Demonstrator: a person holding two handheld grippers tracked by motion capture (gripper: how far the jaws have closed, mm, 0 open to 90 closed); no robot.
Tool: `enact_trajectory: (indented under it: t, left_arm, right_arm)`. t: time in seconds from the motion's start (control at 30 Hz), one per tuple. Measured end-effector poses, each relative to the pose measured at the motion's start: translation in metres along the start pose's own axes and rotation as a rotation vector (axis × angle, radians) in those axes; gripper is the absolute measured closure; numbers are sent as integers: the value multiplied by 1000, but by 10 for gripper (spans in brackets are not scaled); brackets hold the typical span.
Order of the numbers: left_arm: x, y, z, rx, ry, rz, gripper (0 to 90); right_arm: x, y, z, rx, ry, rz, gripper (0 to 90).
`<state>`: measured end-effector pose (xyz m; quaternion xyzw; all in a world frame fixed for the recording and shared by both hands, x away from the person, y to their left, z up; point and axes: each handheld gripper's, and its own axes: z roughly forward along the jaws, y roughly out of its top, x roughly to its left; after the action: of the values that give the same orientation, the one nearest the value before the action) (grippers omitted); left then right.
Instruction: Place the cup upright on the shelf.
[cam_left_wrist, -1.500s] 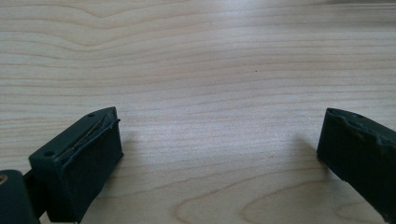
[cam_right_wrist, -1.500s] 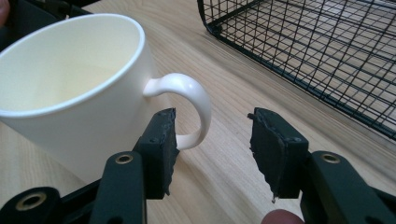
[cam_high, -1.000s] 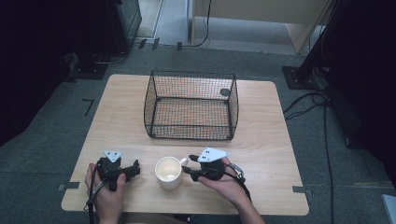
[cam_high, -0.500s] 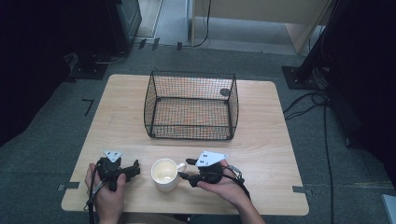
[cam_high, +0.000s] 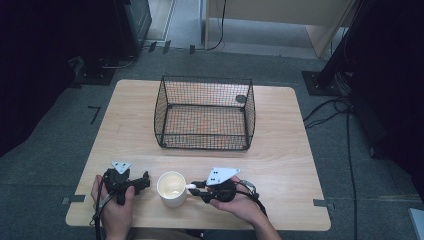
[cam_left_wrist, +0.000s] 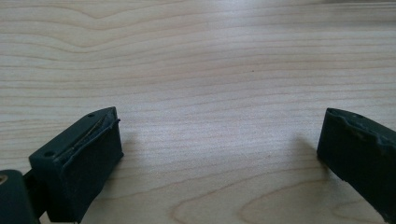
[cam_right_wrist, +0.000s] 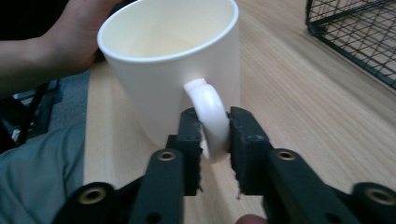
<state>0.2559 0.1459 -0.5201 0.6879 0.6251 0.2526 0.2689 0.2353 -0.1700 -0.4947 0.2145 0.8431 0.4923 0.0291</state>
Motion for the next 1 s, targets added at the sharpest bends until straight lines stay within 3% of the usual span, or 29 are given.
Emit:
enact_trajectory:
  t: [0.03,0.2,0.53,0.7,1.0]
  left_arm:
    - [0,0,0,0,0,0,0]
    - [0,0,0,0,0,0,0]
    - [0,0,0,0,0,0,0]
    - [0,0,0,0,0,0,0]
    - [0,0,0,0,0,0,0]
  right_arm:
    - [3,1,-1,13,24,-13,763]
    - [10,2,0,21,50,-49,719]
    - [17,5,0,25,1,-88,794]
    - [22,10,-4,8,-23,-80,806]
    - [17,18,-16,-16,-49,-40,808]
